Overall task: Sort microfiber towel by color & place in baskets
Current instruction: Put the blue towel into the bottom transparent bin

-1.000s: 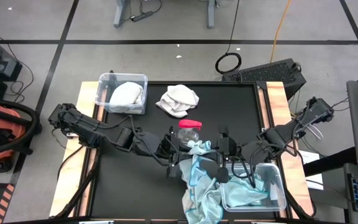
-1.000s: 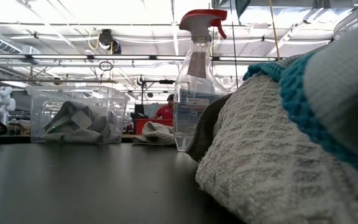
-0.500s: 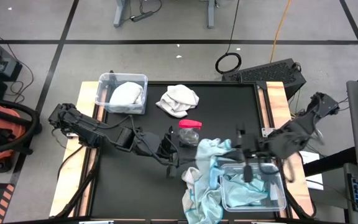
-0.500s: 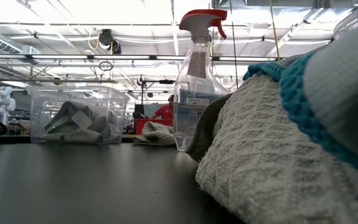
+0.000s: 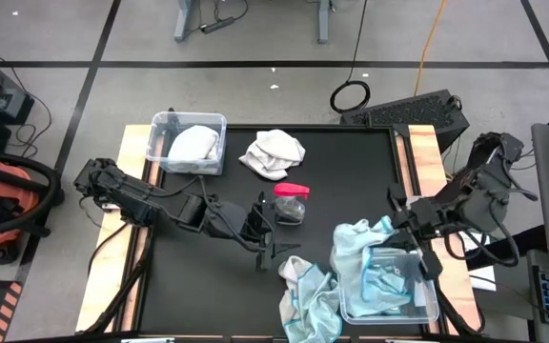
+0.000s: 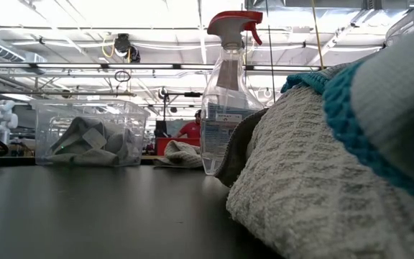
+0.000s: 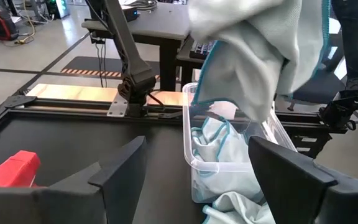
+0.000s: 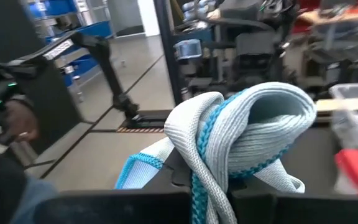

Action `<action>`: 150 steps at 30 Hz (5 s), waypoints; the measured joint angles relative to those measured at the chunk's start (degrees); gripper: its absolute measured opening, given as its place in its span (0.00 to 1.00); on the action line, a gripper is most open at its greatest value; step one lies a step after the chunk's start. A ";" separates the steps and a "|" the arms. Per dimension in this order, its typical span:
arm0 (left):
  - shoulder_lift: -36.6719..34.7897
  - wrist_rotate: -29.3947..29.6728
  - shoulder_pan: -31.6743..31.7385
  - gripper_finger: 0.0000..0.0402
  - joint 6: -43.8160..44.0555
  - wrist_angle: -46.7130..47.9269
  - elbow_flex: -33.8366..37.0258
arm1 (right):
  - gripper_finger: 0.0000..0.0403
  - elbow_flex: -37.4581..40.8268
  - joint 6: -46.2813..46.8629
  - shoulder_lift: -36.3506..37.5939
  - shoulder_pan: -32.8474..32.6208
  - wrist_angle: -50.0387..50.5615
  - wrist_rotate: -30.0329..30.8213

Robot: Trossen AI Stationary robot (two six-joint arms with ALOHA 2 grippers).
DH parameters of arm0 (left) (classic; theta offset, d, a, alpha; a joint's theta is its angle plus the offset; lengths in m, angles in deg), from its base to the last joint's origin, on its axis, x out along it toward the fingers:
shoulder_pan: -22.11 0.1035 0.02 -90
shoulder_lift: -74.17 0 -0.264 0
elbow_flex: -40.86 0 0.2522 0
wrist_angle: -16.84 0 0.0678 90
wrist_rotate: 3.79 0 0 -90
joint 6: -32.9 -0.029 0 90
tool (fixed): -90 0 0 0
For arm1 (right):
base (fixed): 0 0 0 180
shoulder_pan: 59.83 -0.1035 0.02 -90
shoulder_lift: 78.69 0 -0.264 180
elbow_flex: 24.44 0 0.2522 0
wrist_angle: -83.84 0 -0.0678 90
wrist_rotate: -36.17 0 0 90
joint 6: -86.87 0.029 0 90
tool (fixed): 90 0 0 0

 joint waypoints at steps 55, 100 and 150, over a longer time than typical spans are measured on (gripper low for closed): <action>0.00 0.00 2.71 0.71 3.02 2.36 0.00 | 0.01 0.00 22.98 -18.79 -11.09 38.32 -21.52; 0.00 -0.02 2.86 0.71 3.04 5.01 0.02 | 0.07 16.50 27.74 -28.59 -13.92 20.19 -25.11; 0.00 -0.02 2.86 0.71 3.10 4.98 0.02 | 0.19 -0.42 28.29 -28.37 -13.94 44.73 -24.86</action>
